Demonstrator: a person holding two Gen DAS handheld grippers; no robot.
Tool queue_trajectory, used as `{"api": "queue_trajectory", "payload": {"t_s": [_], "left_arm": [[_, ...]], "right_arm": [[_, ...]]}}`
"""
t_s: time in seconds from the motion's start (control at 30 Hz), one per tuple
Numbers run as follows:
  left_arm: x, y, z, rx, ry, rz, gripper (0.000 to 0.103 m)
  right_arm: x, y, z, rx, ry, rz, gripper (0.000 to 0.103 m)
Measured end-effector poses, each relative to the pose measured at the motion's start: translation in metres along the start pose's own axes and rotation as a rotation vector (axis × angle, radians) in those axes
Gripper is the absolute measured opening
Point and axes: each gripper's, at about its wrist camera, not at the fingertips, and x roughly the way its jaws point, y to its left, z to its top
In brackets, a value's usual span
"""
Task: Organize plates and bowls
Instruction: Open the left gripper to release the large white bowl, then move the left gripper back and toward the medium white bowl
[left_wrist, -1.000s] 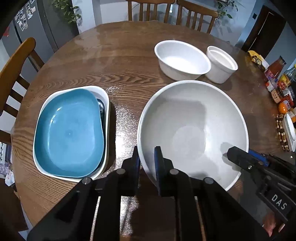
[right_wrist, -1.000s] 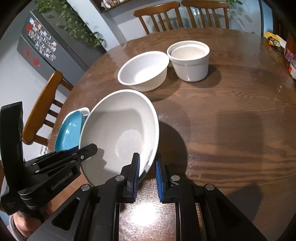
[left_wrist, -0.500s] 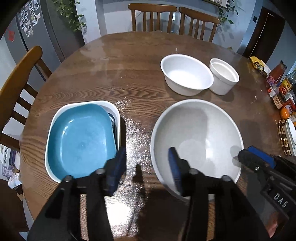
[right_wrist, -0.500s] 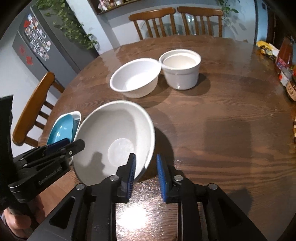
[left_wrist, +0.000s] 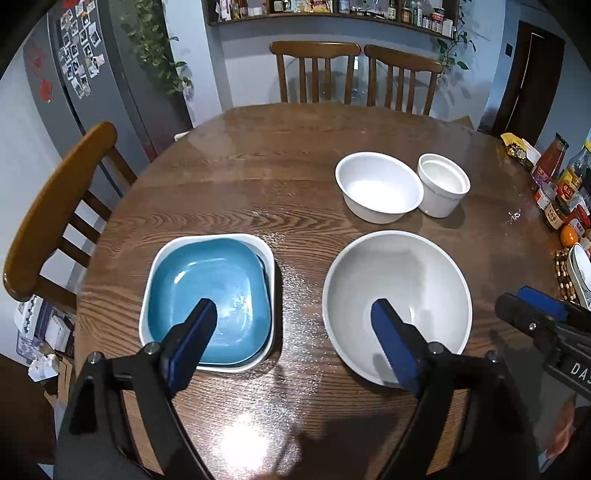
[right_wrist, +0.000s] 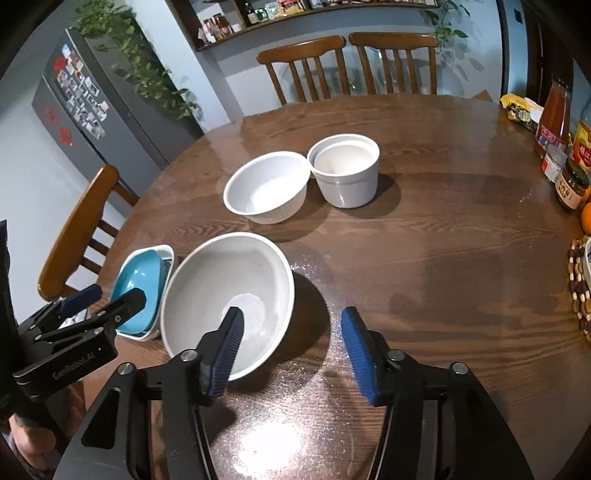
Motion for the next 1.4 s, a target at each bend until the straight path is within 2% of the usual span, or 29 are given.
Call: {"api": "queue_trajectory", "payload": {"t_s": [0.53, 0.87, 1.07, 1.17, 1.3, 1.4], "left_arm": [[-0.018, -0.007, -0.007, 0.020, -0.014, 0.000, 0.086], [-0.039, -0.027, -0.002, 0.086, -0.087, 0.004, 0.086], [-0.054, -0.043, 0.002, 0.134, -0.124, -0.015, 0.086], [-0.066, -0.046, 0.006, 0.137, -0.140, -0.047, 0.086], [-0.083, -0.048, 0.013, 0.134, -0.173, -0.095, 0.098], [-0.094, -0.047, 0.022, 0.126, -0.193, -0.119, 0.099]], "right_arm": [[-0.029, -0.009, -0.004, 0.033, -0.064, 0.007, 0.057], [-0.064, -0.024, -0.007, 0.062, -0.153, -0.040, 0.057], [-0.083, -0.032, -0.006, 0.063, -0.190, -0.060, 0.057], [-0.096, -0.033, -0.003, 0.051, -0.222, -0.062, 0.057], [-0.110, -0.033, 0.002, 0.044, -0.245, -0.066, 0.057], [-0.118, -0.032, 0.006, 0.040, -0.256, -0.063, 0.058]]}}
